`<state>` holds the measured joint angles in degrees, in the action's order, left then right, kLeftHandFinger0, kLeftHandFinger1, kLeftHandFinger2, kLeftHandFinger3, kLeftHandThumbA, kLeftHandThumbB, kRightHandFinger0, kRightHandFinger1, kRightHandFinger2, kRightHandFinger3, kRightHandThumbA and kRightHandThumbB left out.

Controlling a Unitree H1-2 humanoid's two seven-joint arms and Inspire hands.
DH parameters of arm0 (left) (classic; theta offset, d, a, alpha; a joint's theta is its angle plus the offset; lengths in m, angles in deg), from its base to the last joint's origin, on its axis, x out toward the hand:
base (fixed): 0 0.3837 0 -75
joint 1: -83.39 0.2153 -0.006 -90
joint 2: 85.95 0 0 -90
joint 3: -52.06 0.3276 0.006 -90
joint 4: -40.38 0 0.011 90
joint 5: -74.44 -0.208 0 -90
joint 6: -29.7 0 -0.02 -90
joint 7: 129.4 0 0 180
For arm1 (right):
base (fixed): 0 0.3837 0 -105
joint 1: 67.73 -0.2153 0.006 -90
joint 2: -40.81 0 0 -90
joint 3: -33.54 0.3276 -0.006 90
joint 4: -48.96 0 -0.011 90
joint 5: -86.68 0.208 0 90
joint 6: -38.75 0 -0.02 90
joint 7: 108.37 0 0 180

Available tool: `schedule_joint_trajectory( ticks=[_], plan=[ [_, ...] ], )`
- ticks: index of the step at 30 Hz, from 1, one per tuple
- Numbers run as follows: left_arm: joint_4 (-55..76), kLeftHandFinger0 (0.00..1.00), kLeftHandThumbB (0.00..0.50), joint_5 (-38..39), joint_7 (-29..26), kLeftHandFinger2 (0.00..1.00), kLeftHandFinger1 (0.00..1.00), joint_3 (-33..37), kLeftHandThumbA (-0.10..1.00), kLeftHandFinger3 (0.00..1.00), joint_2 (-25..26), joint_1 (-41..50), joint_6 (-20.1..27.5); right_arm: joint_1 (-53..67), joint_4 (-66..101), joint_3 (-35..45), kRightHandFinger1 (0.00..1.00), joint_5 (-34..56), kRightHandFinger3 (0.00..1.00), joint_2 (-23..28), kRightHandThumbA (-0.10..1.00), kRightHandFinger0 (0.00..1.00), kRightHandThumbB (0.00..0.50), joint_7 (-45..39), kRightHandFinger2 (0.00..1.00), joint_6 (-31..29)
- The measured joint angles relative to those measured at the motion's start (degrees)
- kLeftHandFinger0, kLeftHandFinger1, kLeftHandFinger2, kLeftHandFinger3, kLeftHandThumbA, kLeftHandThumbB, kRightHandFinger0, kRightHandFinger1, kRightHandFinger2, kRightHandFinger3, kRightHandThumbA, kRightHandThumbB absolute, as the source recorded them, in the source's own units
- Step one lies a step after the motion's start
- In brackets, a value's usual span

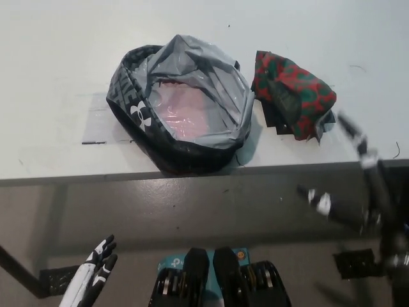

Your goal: The robot uses its right hand to pick up a bag of coffee beans and puts it in the black plastic bag, then the robot grabs the top of the bag and lifts it.

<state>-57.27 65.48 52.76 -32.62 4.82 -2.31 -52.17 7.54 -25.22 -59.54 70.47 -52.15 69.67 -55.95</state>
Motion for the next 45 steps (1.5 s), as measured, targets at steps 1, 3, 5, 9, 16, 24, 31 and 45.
schedule_joint_trajectory(
  ticks=[1, 3, 5, 9, 16, 24, 31, 45],
  plan=[
    [0.0, 1.0, 0.245, -0.01, 0.0, 1.0, 1.0, 0.0, 1.0, 1.0, 0.0, 0.0, 0.0, -2.37, -0.03, 0.0, 1.0, -0.4, 1.0, 0.88, 1.0, 1.0, 0.396, -0.4, 1.0, 1.02],
    [-0.01, 1.0, 0.246, -0.01, 0.0, 1.0, 1.0, 0.0, 1.0, 1.0, 0.0, 0.09, 0.01, -8.01, -0.61, -0.14, 1.0, -1.26, 1.0, 2.66, 1.0, 1.0, 0.413, -1.38, 1.0, 3.34],
    [-0.01, 1.0, 0.244, -0.02, 0.0, 1.0, 1.0, 0.01, 1.0, 1.0, 0.0, 0.16, 0.01, -12.8, -2.19, -0.43, 1.0, -2.11, 1.0, 3.92, 1.0, 1.0, 0.416, -2.25, 1.0, 5.06],
    [0.0, 1.0, 0.247, -0.13, 0.0, 1.0, 1.0, 0.02, 1.0, 1.0, 0.0, 0.25, 0.01, -22.14, -8.03, -1.99, 1.0, -3.95, 1.0, 5.65, 0.99, 1.0, 0.404, -4.03, 1.0, 8.63],
    [0.01, 1.0, 0.249, -0.46, 0.0, 1.0, 1.0, 0.01, 1.0, 1.0, 0.01, 0.27, 0.05, -36.78, -25.12, -6.38, 1.0, -6.66, 1.0, 6.05, 0.91, 1.0, 0.452, -6.73, 1.0, 14.42],
    [0.04, 1.0, 0.253, -1.18, -0.01, 1.0, 1.0, -0.01, 1.0, 1.0, 0.04, 0.66, 0.77, -50.36, -48.89, -10.87, 1.0, -8.39, 1.0, 3.55, 1.0, 1.0, 0.5, -8.01, 1.0, 20.84],
    [0.05, 1.0, 0.258, -1.41, 0.0, 1.0, 1.0, -0.39, 1.0, 1.0, 0.32, 0.58, 2.83, -57.97, -67.37, -12.97, 1.0, -9.17, 1.0, -0.27, 0.98, 1.0, 0.471, -8.01, 1.0, 25.01],
    [0.78, 1.0, 0.273, -2.09, 0.0, 1.0, 1.0, -0.59, 1.0, 1.0, 0.57, 0.57, 4.24, -59.33, -74.64, -13.0, 1.0, -8.58, 1.0, -1.78, 0.91, 1.0, 0.457, -7.85, 1.0, 26.28]
  ],
)
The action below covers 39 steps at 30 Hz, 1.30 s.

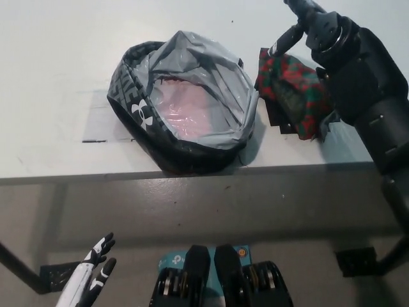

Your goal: The robot uses its right hand to pick up a bag of coffee beans and puts it in the black plastic bag, then the robot grabs the top of the bag and lifts it.

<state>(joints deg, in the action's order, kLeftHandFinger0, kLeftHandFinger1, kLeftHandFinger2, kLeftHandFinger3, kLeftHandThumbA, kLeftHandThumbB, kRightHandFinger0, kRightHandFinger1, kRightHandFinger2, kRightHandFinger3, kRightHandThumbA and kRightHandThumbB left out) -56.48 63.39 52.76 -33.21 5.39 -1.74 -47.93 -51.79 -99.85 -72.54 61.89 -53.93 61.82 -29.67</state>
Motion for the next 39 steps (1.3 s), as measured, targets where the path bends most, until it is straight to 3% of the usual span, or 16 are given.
schedule_joint_trajectory(
  ticks=[7, 15, 21, 23, 24, 29, 32, 33, 34, 35, 36, 37, 38, 39],
  plan=[
    [0.16, 1.0, 0.269, 0.05, 0.01, 1.0, 1.0, -0.25, 1.0, 1.0, 0.0, 0.0, 0.01, 1.39, -5.55, 0.12, 1.0, 0.33, 1.0, -0.88, 0.96, 1.0, 0.479, 1.07, 1.0, 0.0],
    [0.17, 1.0, 0.259, -0.06, 0.01, 1.0, 1.0, -0.32, 1.0, 1.0, 0.0, 0.03, 0.17, 3.04, -10.66, -0.26, 1.0, 0.31, 1.0, -0.99, 0.94, 1.0, 0.479, 1.92, 1.0, -0.21],
    [0.17, 1.0, 0.29, -0.12, 0.01, 1.0, 1.0, -0.37, 1.0, 1.0, 0.0, 0.09, 0.23, 3.47, -14.24, -0.84, 1.0, 0.1, 1.0, -1.41, 0.91, 1.0, 0.446, 4.12, 1.0, -1.8],
    [0.17, 1.0, 0.297, -0.08, 0.01, 1.0, 1.0, -0.45, 1.0, 1.0, 0.0, 0.06, 0.23, 3.46, -14.92, -1.11, 1.0, -0.02, 1.0, -1.45, 0.91, 1.0, 0.456, 4.52, 1.0, -2.26],
    [0.17, 1.0, 0.286, 0.0, 0.01, 1.0, 1.0, -0.55, 1.0, 1.0, 0.0, 0.04, 0.23, 3.44, -15.44, -1.36, 1.0, -0.17, 1.0, -1.48, 0.93, 1.0, 0.495, 4.82, 1.0, -2.74],
    [0.17, 1.0, 0.287, 0.05, 0.01, 1.0, 1.0, -0.61, 1.0, 1.0, -0.01, -0.02, 0.25, 3.43, -16.22, -1.42, 1.0, -0.16, 1.0, -1.49, 0.95, 1.0, 0.494, 5.15, 1.0, -3.79],
    [0.17, 1.0, 0.281, 0.04, 0.01, 1.0, 1.0, -0.61, 1.0, 1.0, 0.0, -0.16, 0.29, 3.43, -16.55, -1.45, 1.0, -0.16, 1.0, -1.64, 0.83, 1.0, 0.446, 5.23, 1.0, -4.18],
    [0.17, 1.0, 0.282, 0.04, 0.01, 1.0, 1.0, -0.6, 1.0, 1.0, 0.0, -0.18, 0.31, 3.43, -16.58, -1.45, 1.0, -0.17, 1.0, -1.66, 0.6, 1.0, 0.425, 5.23, 1.0, -4.2],
    [0.17, 1.0, 0.283, 0.01, 0.02, 1.0, 1.0, -0.59, 1.0, 1.0, 0.0, -0.29, 0.37, 3.43, -16.74, -1.41, 1.0, -0.17, 1.0, -1.78, 0.55, 0.95, 0.433, 5.34, 1.0, -4.29],
    [0.17, 1.0, 0.29, 0.0, 0.02, 1.0, 1.0, -0.6, 1.0, 1.0, 0.0, -0.38, 0.39, 3.43, -16.91, -1.46, 1.0, -0.24, 1.0, -1.88, 0.41, 0.94, 0.365, 5.73, 1.0, -4.36],
    [0.17, 1.0, 0.298, 0.01, 0.02, 1.0, 1.0, -0.6, 1.0, 1.0, 0.0, -0.46, 0.38, 3.43, -17.04, -1.65, 0.67, -0.34, 1.0, -1.99, 0.15, 0.62, 0.331, 6.13, 0.79, -4.41],
    [0.17, 1.0, 0.3, 0.03, 0.03, 1.0, 1.0, -0.59, 1.0, 1.0, 0.0, -0.56, 0.38, 3.47, -17.22, -2.31, 0.55, -0.59, 1.0, -2.21, 0.06, 0.44, 0.308, 6.9, 0.65, -4.58],
    [0.17, 1.0, 0.3, 0.03, 0.04, 1.0, 1.0, -0.59, 1.0, 1.0, 0.0, -0.64, 0.38, 3.56, -17.36, -2.93, 0.21, -0.8, 0.9, -2.42, -0.09, 0.09, 0.24, 7.66, 0.33, -4.82],
    [0.17, 1.0, 0.299, 0.03, 0.05, 1.0, 1.0, -0.58, 1.0, 1.0, -0.01, -0.8, 0.38, 3.69, -17.44, -3.52, 0.12, -1.04, 0.5, -2.58, -0.1, 0.0, 0.224, 8.81, 0.27, -5.09]
  ],
)
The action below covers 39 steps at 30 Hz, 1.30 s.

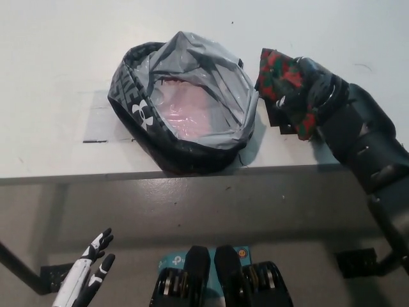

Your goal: The robot uses its right hand to pick up a bag of coffee beans and puts it in the black plastic bag, then the robot grabs the top of the bag and lifts it.

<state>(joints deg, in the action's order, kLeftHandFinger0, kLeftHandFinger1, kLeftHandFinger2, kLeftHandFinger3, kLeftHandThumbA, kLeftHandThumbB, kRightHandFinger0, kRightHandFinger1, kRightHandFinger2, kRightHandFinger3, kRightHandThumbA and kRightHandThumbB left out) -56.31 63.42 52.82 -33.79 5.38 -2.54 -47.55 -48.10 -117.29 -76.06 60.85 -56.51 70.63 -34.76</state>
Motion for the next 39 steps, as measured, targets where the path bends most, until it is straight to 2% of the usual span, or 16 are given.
schedule_joint_trajectory(
  ticks=[2, 3, 5, 6, 10, 12, 13, 15, 17, 18, 20, 23, 26, 29, 34, 39],
  plan=[
    [0.0, 1.0, 0.29, 0.0, 0.0, 1.0, 1.0, 0.0, 1.0, 1.0, 0.0, -0.13, 0.0, 0.16, -0.01, -0.14, 0.21, -0.13, 0.52, -0.06, -0.1, 0.0, 0.212, 1.33, 0.45, -0.58],
    [0.0, 1.0, 0.285, 0.0, 0.0, 1.0, 1.0, -0.01, 1.0, 1.0, 0.0, -0.25, 0.0, 0.53, -0.01, -0.06, 0.37, -0.14, 0.53, -0.06, -0.1, 0.08, 0.181, 3.0, 0.65, -1.38],
    [0.0, 1.0, 0.287, -0.01, 0.0, 1.0, 1.0, -0.01, 1.0, 1.0, 0.01, -0.34, 0.0, 1.34, -0.01, 0.59, 0.42, 0.04, 0.6, 0.06, -0.1, 0.16, 0.182, 6.35, 0.69, -3.46],
    [0.0, 1.0, 0.282, -0.01, 0.0, 1.0, 1.0, -0.01, 1.0, 1.0, 0.0, -0.35, 0.0, 1.44, -0.01, 0.75, 0.38, 0.1, 0.66, 0.09, -0.1, 0.13, 0.189, 6.85, 0.65, -3.79],
    [-0.01, 1.0, 0.283, -0.01, 0.03, 1.0, 1.0, -0.02, 1.0, 1.0, 0.01, -0.45, 0.0, 2.25, -0.27, 3.25, 0.46, 1.22, 0.7, 0.19, -0.1, 0.17, 0.213, 10.3, 0.72, -6.65],
    [-0.05, 1.0, 0.277, 0.0, 0.03, 1.0, 1.0, -0.04, 1.0, 1.0, 0.01, -0.52, 0.09, 2.32, -0.57, 4.9, 0.44, 2.08, 0.77, 0.2, -0.1, 0.09, 0.221, 10.67, 0.71, -7.29],
    [-0.07, 1.0, 0.278, 0.0, 0.03, 1.0, 1.0, -0.04, 1.0, 1.0, 0.01, -0.53, 0.12, 2.33, -0.68, 5.45, 0.4, 2.41, 0.83, 0.2, -0.1, 0.01, 0.221, 10.73, 0.79, -7.53],
    [-0.11, 1.0, 0.285, 0.03, 0.03, 1.0, 1.0, -0.05, 1.0, 1.0, 0.01, -0.61, 0.33, 2.47, -0.85, 8.54, 0.44, 4.06, 0.89, 0.2, -0.1, 0.0, 0.22, 10.81, 0.82, -8.2],
    [-0.17, 1.0, 0.284, 0.07, 0.03, 1.0, 1.0, -0.05, 1.0, 1.0, 0.01, -0.64, 0.37, 2.78, -0.87, 12.4, 0.49, 6.06, 0.92, 0.29, -0.1, 0.02, 0.174, 10.8, 0.84, -8.96],
    [-0.22, 1.0, 0.283, 0.09, 0.03, 1.0, 1.0, -0.05, 1.0, 1.0, 0.01, -0.66, 0.38, 3.06, -0.87, 14.97, 0.54, 7.49, 0.87, 0.35, -0.1, 0.06, 0.175, 10.76, 0.89, -9.56],
    [-0.27, 1.0, 0.281, 0.11, 0.03, 1.0, 1.0, -0.04, 1.0, 1.0, 0.0, -0.65, 0.38, 3.45, -0.95, 18.46, 0.53, 9.54, 0.84, 0.41, -0.1, 0.02, 0.193, 10.62, 0.92, -10.38],
    [-0.44, 1.0, 0.302, 0.13, 0.03, 1.0, 1.0, -0.01, 1.0, 1.0, -0.01, -0.65, 0.35, 4.14, -0.97, 25.12, 0.52, 12.87, 1.0, 0.42, -0.1, 0.0, 0.173, 10.35, 0.98, -11.14],
    [-0.59, 1.0, 0.299, 0.14, 0.02, 1.0, 1.0, -0.01, 1.0, 1.0, -0.02, -0.64, 0.33, 4.47, -1.05, 29.61, 0.29, 15.12, 1.0, 0.42, -0.1, 0.0, 0.135, 10.24, 0.79, -11.31],
    [-0.91, 1.0, 0.292, 0.21, 0.02, 1.0, 1.0, -0.01, 1.0, 1.0, -0.03, -0.64, 0.32, 4.77, -1.39, 36.41, 0.03, 18.7, 1.0, 0.41, -0.1, 0.0, 0.145, 10.03, 0.63, -11.31],
    [-1.19, 1.0, 0.298, 0.25, 0.02, 1.0, 1.0, 0.0, 1.0, 1.0, -0.05, -0.65, 0.31, 5.22, -2.03, 45.28, 0.0, 24.1, 1.0, 0.08, -0.1, 0.0, 0.135, 8.92, 0.47, -10.72],
    [-1.44, 1.0, 0.308, 0.27, 0.02, 1.0, 1.0, 0.0, 1.0, 1.0, -0.06, -0.64, 0.3, 5.01, -1.37, 53.63, 0.0, 29.45, 1.0, 0.08, -0.1, 0.0, 0.126, 7.52, 0.5, -9.58]
  ],
)
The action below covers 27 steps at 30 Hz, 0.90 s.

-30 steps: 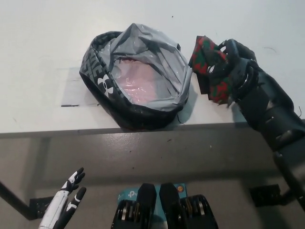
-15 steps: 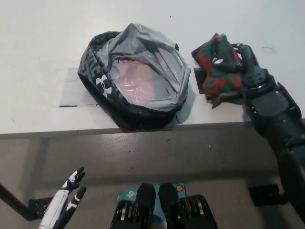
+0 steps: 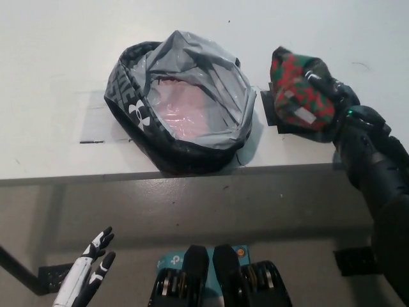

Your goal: The robot uses its right hand to pick up a bag of coffee beans and puts it in the black plastic bag, then the robot grabs the top of the bag and lifts it.

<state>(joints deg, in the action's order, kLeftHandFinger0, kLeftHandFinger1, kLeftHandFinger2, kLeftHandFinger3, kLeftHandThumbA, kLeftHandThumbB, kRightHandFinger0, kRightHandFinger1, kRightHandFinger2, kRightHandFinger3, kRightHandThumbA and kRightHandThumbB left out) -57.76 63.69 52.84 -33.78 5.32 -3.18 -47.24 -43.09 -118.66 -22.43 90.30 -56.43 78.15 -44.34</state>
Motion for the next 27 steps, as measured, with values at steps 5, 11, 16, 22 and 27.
schedule_joint_trajectory(
  ticks=[5, 11, 16, 22, 27],
  plan=[
    [0.01, 1.0, 0.305, 0.05, 0.0, 1.0, 1.0, 0.0, 1.0, 1.0, 0.0, 0.0, -0.01, -0.06, 2.17, 5.36, 0.0, 4.8, 1.0, -0.94, -0.1, 0.0, 0.095, -0.87, 0.58, 2.07],
    [0.02, 1.0, 0.308, 0.02, 0.0, 1.0, 1.0, 0.0, 1.0, 1.0, 0.0, 0.03, -0.01, -1.87, 6.92, 9.35, 0.0, 10.29, 1.0, -3.02, -0.1, 0.0, 0.073, -1.55, 0.58, 5.32],
    [0.05, 1.0, 0.308, 0.05, 0.01, 1.0, 1.0, -0.02, 1.0, 1.0, 0.0, 0.04, -0.02, -5.49, 12.78, 9.7, 0.04, 14.13, 1.0, -3.93, -0.1, 0.0, 0.098, -2.35, 0.65, 7.49],
    [0.07, 1.0, 0.296, 0.24, 0.19, 1.0, 1.0, -0.05, 1.0, 1.0, 0.0, 0.04, -0.02, -9.86, 23.07, 8.81, 0.13, 18.39, 1.0, -5.83, -0.1, 0.0, 0.085, -2.48, 0.75, 10.56],
    [0.14, 1.0, 0.309, 0.29, 0.47, 1.0, 1.0, -0.05, 1.0, 1.0, 0.01, 0.05, -0.01, -13.3, 29.24, 6.99, 0.16, 21.15, 1.0, -8.08, -0.1, 0.0, 0.085, -2.26, 0.77, 12.95]
  ],
)
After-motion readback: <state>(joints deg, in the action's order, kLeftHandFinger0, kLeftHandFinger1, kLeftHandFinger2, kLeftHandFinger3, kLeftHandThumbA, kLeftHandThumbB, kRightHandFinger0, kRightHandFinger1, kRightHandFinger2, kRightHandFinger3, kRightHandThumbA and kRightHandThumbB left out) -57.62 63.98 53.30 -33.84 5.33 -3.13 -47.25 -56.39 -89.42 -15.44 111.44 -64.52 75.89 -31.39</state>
